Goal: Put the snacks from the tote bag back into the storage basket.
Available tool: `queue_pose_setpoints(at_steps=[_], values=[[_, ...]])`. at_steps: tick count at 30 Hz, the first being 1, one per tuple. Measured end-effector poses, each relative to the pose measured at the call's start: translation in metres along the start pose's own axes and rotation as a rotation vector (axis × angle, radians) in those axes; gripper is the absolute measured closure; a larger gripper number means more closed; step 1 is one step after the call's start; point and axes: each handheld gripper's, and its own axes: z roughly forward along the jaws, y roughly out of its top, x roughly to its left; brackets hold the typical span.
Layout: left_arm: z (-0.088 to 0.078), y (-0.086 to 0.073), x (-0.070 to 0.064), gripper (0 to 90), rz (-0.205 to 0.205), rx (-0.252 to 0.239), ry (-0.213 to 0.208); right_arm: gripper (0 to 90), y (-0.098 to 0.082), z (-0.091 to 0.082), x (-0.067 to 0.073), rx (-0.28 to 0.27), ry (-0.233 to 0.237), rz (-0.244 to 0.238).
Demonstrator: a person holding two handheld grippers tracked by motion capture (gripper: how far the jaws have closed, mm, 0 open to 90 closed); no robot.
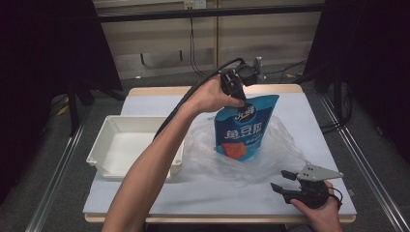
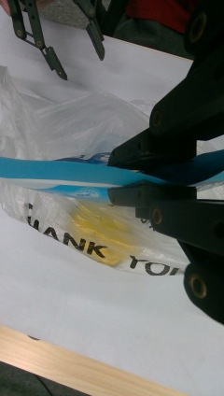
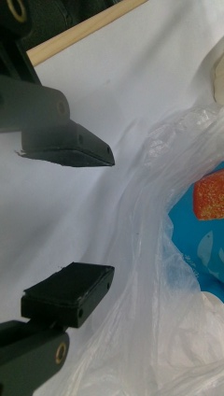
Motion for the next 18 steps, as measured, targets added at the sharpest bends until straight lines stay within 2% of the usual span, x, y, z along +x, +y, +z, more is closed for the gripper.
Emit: queue_pose_setpoints(at_steps=[1, 3, 7, 8, 9, 18], values=[[0.0004, -0.0002, -0.0004, 81.1, 0.000, -0.007, 0.014, 40.4, 0.0000, 0.0000, 0.0001, 0.000, 0.000, 0.000], [0.0009, -0.0010, 0.0005, 81.5, -0.010, -0.016, -0.004, 40.4, 0.0001, 0.0001, 0.0003, 0.002, -0.001, 0.003], [0.0007, -0.0012, 0.0009, 83.1, -0.027, -0.017, -0.002, 40.4, 0.0002, 0.0003, 0.0004, 0.003, -0.001, 0.001], [0.0004, -0.0012, 0.0013, 89.2, -0.032, -0.021, -0.002, 40.4, 0.0002, 0.0005, 0.0002, 0.002, -0.001, 0.000], [0.0009, -0.0011, 0.0021, 89.9, -0.043, -0.022, -0.010, 40.5, 0.0002, 0.0006, 0.0002, 0.002, -0.001, 0.000], [-0.0003, 0.0009, 0.0012, 90.0, -0.037, -0.012, -0.028, 40.5, 0.0002, 0.0007, -0.0001, 0.003, -0.001, 0.003]])
